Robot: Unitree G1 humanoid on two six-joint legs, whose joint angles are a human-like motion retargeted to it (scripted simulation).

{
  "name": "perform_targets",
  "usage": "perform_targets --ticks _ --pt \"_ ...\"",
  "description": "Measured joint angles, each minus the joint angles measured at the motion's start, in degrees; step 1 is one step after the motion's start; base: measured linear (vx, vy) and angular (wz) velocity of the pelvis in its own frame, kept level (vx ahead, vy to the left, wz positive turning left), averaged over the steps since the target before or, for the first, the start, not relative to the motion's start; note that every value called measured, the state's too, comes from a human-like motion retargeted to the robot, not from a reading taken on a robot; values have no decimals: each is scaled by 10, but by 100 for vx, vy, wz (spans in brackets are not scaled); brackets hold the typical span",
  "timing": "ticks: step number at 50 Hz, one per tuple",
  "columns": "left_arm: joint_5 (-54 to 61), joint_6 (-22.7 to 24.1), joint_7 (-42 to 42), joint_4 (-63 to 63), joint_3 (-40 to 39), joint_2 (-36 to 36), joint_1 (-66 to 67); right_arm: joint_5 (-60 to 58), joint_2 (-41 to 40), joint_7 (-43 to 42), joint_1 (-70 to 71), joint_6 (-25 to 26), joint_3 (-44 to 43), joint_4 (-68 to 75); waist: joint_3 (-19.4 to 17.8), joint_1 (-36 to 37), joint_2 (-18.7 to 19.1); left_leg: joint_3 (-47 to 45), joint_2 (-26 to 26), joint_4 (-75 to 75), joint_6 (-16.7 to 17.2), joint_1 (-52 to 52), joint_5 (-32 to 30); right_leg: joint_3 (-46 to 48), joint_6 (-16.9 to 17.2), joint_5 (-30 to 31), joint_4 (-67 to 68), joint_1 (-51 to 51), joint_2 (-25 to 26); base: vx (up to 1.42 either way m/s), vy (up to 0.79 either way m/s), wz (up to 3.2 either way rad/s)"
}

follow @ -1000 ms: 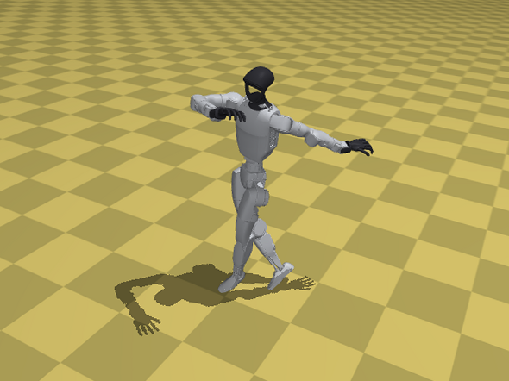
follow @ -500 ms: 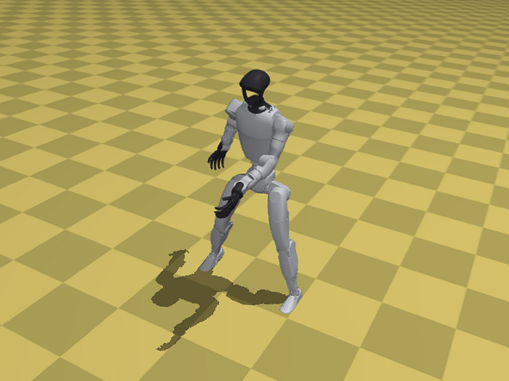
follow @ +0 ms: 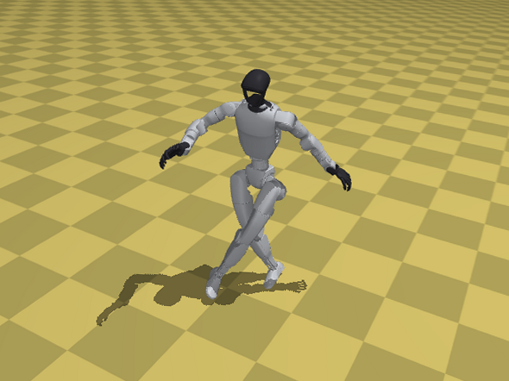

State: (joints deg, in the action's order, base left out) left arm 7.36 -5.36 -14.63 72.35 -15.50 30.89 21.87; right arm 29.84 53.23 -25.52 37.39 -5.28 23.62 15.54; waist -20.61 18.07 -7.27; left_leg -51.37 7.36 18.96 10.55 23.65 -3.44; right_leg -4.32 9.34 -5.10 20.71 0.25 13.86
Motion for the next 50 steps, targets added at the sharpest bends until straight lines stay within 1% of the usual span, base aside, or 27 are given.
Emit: perform_targets --ticks 2,3,5,7,8,10,12,13,15,18,20,24,25,27,29,30,31,32,33,35,37,39,42,45,47,48,50 --pt "52 15 -20 8 -68 33 48 -93 62 10 52 17 68 -51 11 52 -36 -12 40 -40 21 -53 -58 -43 44 102 -96 60 3 54 -92 -122" --pt "95 20 -38 18 -105 47 67 -130 80 19 83 29 106 -67 18 74 -52 14 54 -62 32 -75 -86 -57 53 133 -126 82 6 55 -99 -142" --pt "184 22 -91 47 -181 57 103 -169 81 24 151 43 177 -84 38 105 -60 118 67 -118 45 -122 -113 -36 57 149 -144 110 3 56 -86 -173" --pt "227 17 -145 79 -242 41 131 -167 53 1 185 34 202 -98 63 122 -18 241 39 -153 43 -182 -79 102 31 117 -89 133 -29 62 -59 -192" --pt "241 12 -172 93 -259 33 140 -163 28 -21 179 29 192 -104 76 127 7 284 11 -158 44 -208 -51 198 -1 97 -42 143 -52 63 -60 -163" --pt "248 -3 -203 110 -276 16 134 -163 -11 -51 148 21 153 -125 88 133 53 302 -52 -142 26 -243 28 347 -64 56 92 147 -121 59 -60 -113" --pt "245 -19 -201 111 -259 -1 111 -182 -33 -51 86 28 123 -142 89 131 65 265 -83 -101 -21 -247 113 368 -112 18 276 93 -218 48 -57 -41" --pt "243 -27 -193 106 -247 -9 89 -201 -39 -45 53 38 113 -141 82 126 54 257 -84 -70 -49 -233 150 339 -121 0 366 41 -267 39 -62 20" --pt "237 -36 -172 91 -223 -22 24 -260 -54 -18 -16 67 99 -116 54 103 19 276 -84 24 -83 -183 210 244 -106 -33 501 -70 -331 33 -71 86" --pt "193 -33 -114 50 -140 -49 -92 -360 -106 62 -128 97 110 -5 14 46 2 330 -116 155 -58 -128 260 126 -81 -57 562 -165 -358 29 -76 132" --pt "157 -18 -97 2 -32 -72 -178 -424 -151 125 -201 104 113 101 -10 8 3 366 -134 183 -45 -116 270 79 -85 -64 542 -201 -382 25 -73 136" --pt "-18 24 -88 -196 177 -105 -302 -476 -240 182 -382 108 28 297 -32 -61 16 443 -156 123 -35 -131 226 51 -85 -55 335 -184 -425 26 -80 144" --pt "-73 40 -72 -260 207 -107 -318 -465 -261 181 -435 108 -9 327 -32 -76 22 461 -165 96 -29 -142 208 52 -77 -44 258 -163 -425 29 -90 126" --pt "-106 86 -59 -373 241 -99 -333 -364 -292 152 -545 94 -82 345 -18 -109 28 490 -185 50 -19 -158 168 23 -29 8 93 -113 -406 31 -95 118" --pt "-127 115 -45 -474 246 -103 -321 -277 -315 171 -662 71 -152 337 10 -146 34 514 -214 78 2 -134 148 -35 25 71 -11 -80 -377 32 -102 105" --pt "-127 122 -44 -520 244 -103 -319 -236 -320 191 -708 64 -178 334 18 -164 37 522 -228 90 10 -125 134 -66 41 98 -44 -66 -365 19 -108 98" --pt "-123 123 -57 -555 246 -98 -330 -201 -325 206 -731 72 -184 340 20 -180 27 520 -227 65 0 -125 95 -74 41 99 -61 -57 -371 10 -110 102" --pt "-129 123 -69 -592 246 -90 -335 -179 -329 220 -757 73 -191 346 23 -196 21 513 -236 71 -2 -111 68 -73 41 84 -62 -49 -372 7 -110 109" --pt "-154 124 -78 -633 243 -75 -325 -182 -332 235 -790 63 -200 349 26 -210 23 498 -264 140 14 -70 68 -53 44 38 -34 -44 -362 5 -108 116" --pt "-199 129 -101 -682 237 -46 -334 -207 -333 241 -809 62 -191 375 21 -237 20 448 -298 180 -15 -21 62 -5 34 -37 -16 -28 -347 -8 -105 129" --pt "-258 118 -122 -701 225 -17 -331 -281 -336 232 -777 62 -177 430 4 -258 20 411 -318 216 -34 22 101 25 20 -93 41 -37 -316 -16 -94 110" --pt "-301 108 -136 -682 223 -13 -307 -362 -337 213 -719 67 -163 492 -6 -266 24 395 -295 203 -35 43 110 38 10 -110 87 -54 -284 -16 -77 63" --pt "-316 89 -135 -589 244 -36 -280 -426 -334 159 -610 85 -145 537 -16 -253 23 354 -212 105 -21 34 54 48 23 -93 75 -57 -259 -13 -59 12" --pt "-304 64 -118 -464 271 -60 -263 -371 -311 107 -518 80 -131 498 -23 -196 29 319 -127 -32 -36 8 1 36 42 -59 26 -56 -237 -10 -43 -68" --pt "-294 46 -101 -378 271 -81 -241 -321 -276 94 -462 67 -125 455 -30 -152 50 314 -96 -72 -40 5 3 21 36 -39 -12 -41 -208 -2 -34 -107" --pt "-290 43 -88 -337 265 -97 -219 -306 -254 92 -442 58 -124 430 -29 -138 69 312 -94 -47 -29 18 19 19 28 -30 -37 -23 -187 1 -32 -114" --pt "-209 21 -78 -256 256 -117 -217 -263 -200 77 -357 66 -92 391 -33 -90 79 288 -46 -170 -35 -19 -43 -12 34 -21 -43 -31 -167 0 -31 -138"
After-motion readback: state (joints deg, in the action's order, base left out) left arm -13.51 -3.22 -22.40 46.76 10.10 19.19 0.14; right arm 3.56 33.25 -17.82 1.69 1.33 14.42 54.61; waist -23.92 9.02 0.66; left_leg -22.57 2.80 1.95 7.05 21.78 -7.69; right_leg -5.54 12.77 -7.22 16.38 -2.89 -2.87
